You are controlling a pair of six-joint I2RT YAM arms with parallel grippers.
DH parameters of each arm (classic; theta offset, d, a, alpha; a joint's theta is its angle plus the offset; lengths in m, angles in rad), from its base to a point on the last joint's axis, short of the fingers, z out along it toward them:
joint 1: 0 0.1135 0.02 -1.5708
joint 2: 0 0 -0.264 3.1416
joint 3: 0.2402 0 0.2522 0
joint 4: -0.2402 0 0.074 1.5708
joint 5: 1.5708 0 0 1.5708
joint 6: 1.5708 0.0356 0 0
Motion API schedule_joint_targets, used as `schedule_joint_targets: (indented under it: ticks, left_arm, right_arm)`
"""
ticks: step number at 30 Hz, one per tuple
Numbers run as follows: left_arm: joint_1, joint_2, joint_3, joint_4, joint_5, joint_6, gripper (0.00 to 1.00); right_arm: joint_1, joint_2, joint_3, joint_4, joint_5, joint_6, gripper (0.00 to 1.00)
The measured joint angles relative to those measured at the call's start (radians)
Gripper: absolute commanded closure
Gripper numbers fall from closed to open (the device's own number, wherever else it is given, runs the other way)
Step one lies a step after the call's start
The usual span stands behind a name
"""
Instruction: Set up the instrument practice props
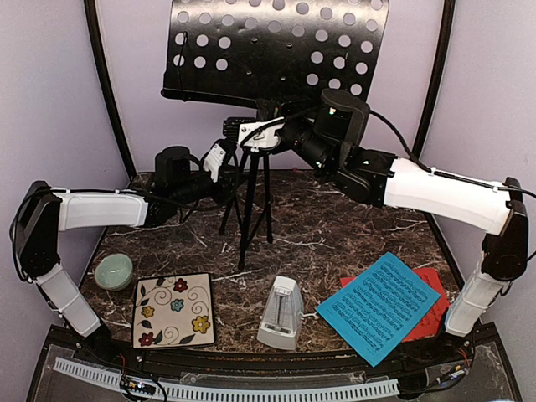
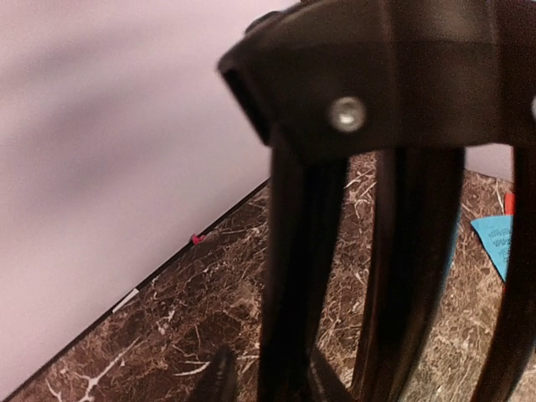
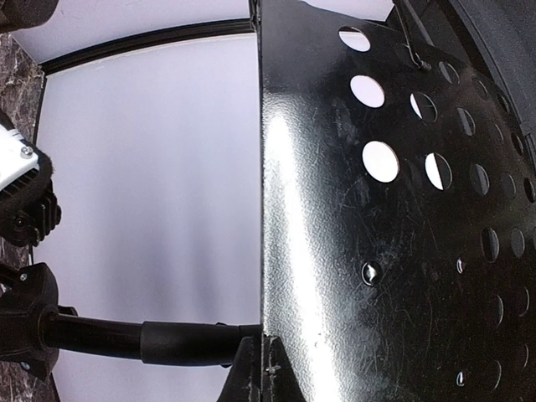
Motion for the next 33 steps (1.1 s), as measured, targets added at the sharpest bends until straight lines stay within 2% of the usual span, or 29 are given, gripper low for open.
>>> schedule_joint_targets:
  ticks: [6, 11, 24, 33]
  left_arm:
    - [-0.003, 0.005, 0.002, -0.027, -0.011, 0.112, 0.93]
    - [-0.001, 0.006, 0.002, -0.021, -0.028, 0.176, 1.00]
    - [-0.003, 0.124, 0.014, 0.252, -0.037, 0.229, 1.00]
    - [0.000, 0.258, 0.093, 0.236, -0.007, 0.290, 0.99]
  right_arm:
    - [0.001, 0.000, 0.000, 0.000, -0.009, 0.000, 1.00]
    - [0.001, 0.000, 0.002, 0.000, -0.012, -0.004, 1.00]
    - [0.002, 0.002, 0.098, -0.109, -0.041, -0.082, 1.00]
    - [-0.034, 0.023, 0.093, -0.102, 0.002, -0.116, 1.00]
